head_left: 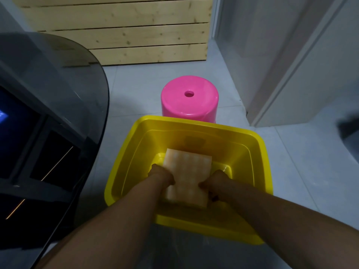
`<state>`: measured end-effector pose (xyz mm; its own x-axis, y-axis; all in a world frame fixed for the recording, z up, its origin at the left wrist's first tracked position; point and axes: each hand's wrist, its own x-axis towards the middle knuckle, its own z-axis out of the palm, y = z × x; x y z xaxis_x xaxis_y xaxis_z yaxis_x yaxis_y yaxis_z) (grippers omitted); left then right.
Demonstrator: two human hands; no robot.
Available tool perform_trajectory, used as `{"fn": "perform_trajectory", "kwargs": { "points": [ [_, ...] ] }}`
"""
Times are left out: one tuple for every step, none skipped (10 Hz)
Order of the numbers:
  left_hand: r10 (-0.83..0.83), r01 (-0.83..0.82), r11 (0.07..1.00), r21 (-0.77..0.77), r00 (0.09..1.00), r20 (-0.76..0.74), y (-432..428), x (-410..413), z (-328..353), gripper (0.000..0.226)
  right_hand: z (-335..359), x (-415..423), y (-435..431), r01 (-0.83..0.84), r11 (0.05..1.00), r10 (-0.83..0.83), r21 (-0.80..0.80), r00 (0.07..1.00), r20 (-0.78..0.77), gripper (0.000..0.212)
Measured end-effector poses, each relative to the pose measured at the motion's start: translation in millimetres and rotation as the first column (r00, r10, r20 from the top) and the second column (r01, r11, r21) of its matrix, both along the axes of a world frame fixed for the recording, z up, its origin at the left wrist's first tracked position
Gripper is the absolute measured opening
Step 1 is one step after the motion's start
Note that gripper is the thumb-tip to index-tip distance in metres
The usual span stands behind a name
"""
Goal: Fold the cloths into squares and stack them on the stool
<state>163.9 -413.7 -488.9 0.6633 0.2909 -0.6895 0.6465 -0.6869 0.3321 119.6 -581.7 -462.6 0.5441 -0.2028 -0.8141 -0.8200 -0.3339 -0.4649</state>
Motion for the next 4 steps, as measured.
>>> {"fn": "perform_trajectory", "kwargs": {
  "points": [
    [0.082,-0.081,0.997,-0.017,0.99,0.113,-3.1,-2.8,16.6,0.077,11.2,-2.8,-1.6,0.005,1.0,-0.004,-0.015,0.999,0.044,0.044],
    [0.127,-0.11,0.991,-0.082,0.964,0.233,-7.8,-11.8,33.5,0.07,26.1,-6.5,-1.9,0.056,0.998,-0.058,0.014,0.99,0.13,0.047],
    [0.145,-0.089,0.981,-0.175,0.93,0.337,-9.1,-24.3,66.2,0.068,49.5,-10.9,1.6,0.067,0.997,-0.073,0.035,0.98,0.185,0.048],
    [0.127,-0.003,0.958,-0.286,0.9,0.417,-14.5,-40.9,108.2,0.059,83.0,-18.4,1.6,0.067,0.995,-0.089,0.08,0.947,0.308,0.018]
  ]
}}
